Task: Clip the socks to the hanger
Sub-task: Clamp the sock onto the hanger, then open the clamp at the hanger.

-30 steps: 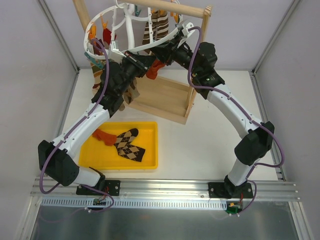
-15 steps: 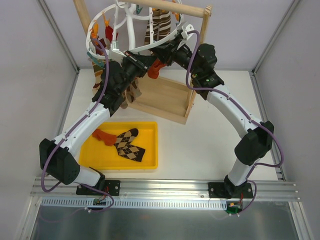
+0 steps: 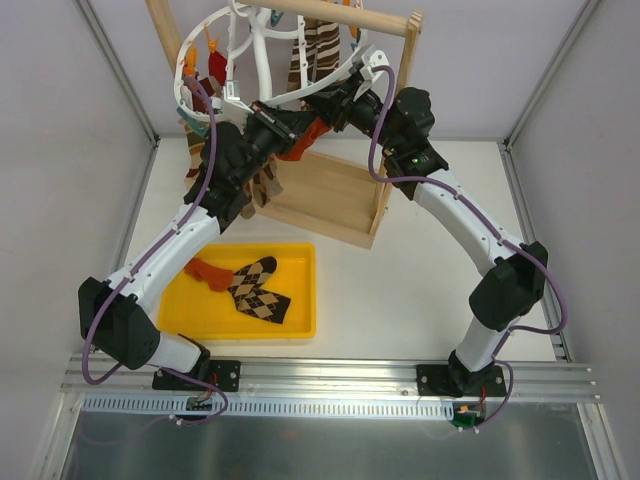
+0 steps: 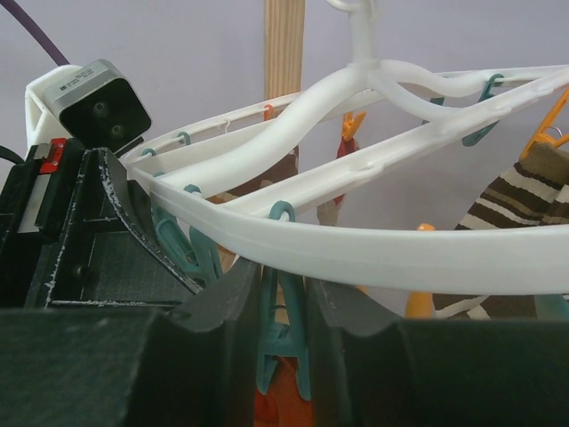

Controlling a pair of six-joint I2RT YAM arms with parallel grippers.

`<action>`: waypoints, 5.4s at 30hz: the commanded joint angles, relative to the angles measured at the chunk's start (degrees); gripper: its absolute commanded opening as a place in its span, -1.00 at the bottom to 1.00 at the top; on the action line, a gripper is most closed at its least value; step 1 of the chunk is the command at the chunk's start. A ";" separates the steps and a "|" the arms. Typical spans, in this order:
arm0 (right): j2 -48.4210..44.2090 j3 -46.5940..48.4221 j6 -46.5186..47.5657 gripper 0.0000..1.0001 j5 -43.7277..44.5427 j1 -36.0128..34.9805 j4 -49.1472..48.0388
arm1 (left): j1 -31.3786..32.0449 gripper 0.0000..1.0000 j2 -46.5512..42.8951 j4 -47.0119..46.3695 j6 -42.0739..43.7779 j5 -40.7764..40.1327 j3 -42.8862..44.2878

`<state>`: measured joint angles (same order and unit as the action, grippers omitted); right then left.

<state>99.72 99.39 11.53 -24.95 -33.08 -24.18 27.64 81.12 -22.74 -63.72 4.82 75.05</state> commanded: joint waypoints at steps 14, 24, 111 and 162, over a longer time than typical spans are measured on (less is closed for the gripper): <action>-2.25 2.82 -11.35 -0.99 -5.99 -0.58 5.64 | -1.62 -1.00 -0.61 -6.26 -2.46 0.81 -0.07; -2.78 3.44 -16.01 -0.99 -4.77 -0.58 5.73 | -1.97 -1.00 -0.70 -3.89 -2.54 -1.57 -0.87; -17.19 0.98 -4.06 1.00 13.88 0.39 31.22 | -3.20 0.45 -11.50 2.69 15.72 0.02 -3.68; -20.01 -4.91 2.97 0.82 16.60 0.56 28.84 | -4.26 0.30 -1.84 29.69 62.23 -21.16 20.49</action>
<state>79.00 91.26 14.15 -8.14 -32.71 7.11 23.94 79.61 6.72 -3.22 -11.97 93.60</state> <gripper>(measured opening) 0.924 0.655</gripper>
